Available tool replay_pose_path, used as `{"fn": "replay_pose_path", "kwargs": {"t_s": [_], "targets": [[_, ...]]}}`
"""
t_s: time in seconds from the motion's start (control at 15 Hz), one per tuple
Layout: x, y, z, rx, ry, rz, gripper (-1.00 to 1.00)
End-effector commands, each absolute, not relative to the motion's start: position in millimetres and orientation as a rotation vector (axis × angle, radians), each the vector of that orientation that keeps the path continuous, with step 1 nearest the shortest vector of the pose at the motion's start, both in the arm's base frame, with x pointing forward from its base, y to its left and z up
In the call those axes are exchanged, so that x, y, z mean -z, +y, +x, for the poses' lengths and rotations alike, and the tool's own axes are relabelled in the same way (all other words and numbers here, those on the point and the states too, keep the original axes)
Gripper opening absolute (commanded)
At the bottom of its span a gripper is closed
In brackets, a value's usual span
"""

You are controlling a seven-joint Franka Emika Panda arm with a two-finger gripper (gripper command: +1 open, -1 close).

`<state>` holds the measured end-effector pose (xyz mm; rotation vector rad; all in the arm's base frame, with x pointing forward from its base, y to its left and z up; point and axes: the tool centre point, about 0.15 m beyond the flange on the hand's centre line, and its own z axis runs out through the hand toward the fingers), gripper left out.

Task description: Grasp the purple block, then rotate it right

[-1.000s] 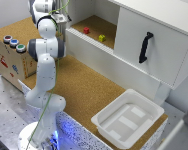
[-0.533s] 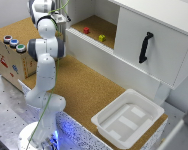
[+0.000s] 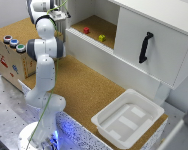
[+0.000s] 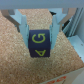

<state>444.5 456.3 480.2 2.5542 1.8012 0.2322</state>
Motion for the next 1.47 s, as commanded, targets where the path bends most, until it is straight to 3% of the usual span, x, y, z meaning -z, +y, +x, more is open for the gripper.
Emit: {"fn": "replay_pose_path", "kwargs": {"t_s": [0.0,0.87,1.27,1.33,1.4], "targets": [[-469.2,478.2,443.3,-0.036,1.650,2.702,-1.00],[-452.3,433.7,399.7,-0.217,-0.360,3.132,-1.00],[-428.3,441.6,419.9,-0.155,-0.418,3.208,-1.00],[-429.0,442.5,423.3,-0.155,-0.370,3.206,1.00],[-431.1,443.3,426.3,-0.164,-0.315,3.190,1.00]]}}
